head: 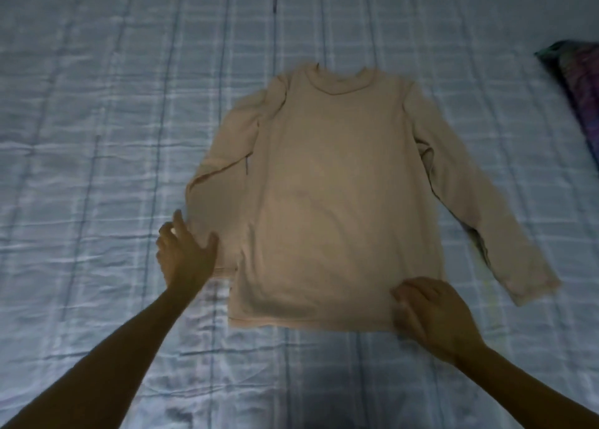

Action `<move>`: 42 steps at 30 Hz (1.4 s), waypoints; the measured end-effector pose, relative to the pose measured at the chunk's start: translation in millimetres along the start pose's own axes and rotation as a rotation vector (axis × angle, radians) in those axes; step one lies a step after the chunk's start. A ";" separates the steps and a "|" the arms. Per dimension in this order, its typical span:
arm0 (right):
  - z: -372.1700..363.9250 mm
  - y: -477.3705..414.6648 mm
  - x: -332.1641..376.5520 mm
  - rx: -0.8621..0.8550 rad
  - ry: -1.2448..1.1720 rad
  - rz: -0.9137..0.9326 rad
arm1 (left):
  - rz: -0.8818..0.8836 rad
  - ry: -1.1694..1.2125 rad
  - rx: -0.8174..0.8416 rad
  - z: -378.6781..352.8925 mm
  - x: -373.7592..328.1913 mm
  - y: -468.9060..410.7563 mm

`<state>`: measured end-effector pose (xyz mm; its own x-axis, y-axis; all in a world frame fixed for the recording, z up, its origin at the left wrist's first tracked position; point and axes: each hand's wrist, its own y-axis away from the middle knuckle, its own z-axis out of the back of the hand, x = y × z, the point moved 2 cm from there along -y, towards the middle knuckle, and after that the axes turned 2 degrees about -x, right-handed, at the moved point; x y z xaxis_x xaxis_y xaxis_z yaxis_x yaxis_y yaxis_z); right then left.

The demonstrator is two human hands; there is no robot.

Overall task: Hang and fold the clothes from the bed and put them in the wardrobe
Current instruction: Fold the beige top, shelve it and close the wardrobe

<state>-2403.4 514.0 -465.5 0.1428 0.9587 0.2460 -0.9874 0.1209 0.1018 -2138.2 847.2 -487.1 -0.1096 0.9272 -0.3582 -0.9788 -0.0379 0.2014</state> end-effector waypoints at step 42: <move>15.3 -30.9 -167.8 -0.684 -0.677 -1.575 | -0.762 -0.424 0.208 -79.2 -108.2 81.6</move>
<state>-2395.8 345.5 -495.1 0.6778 -0.3656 0.6379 0.2439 0.9303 0.2740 -2219.9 714.2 -504.1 0.6709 0.7344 -0.1033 -0.7039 0.6744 0.2229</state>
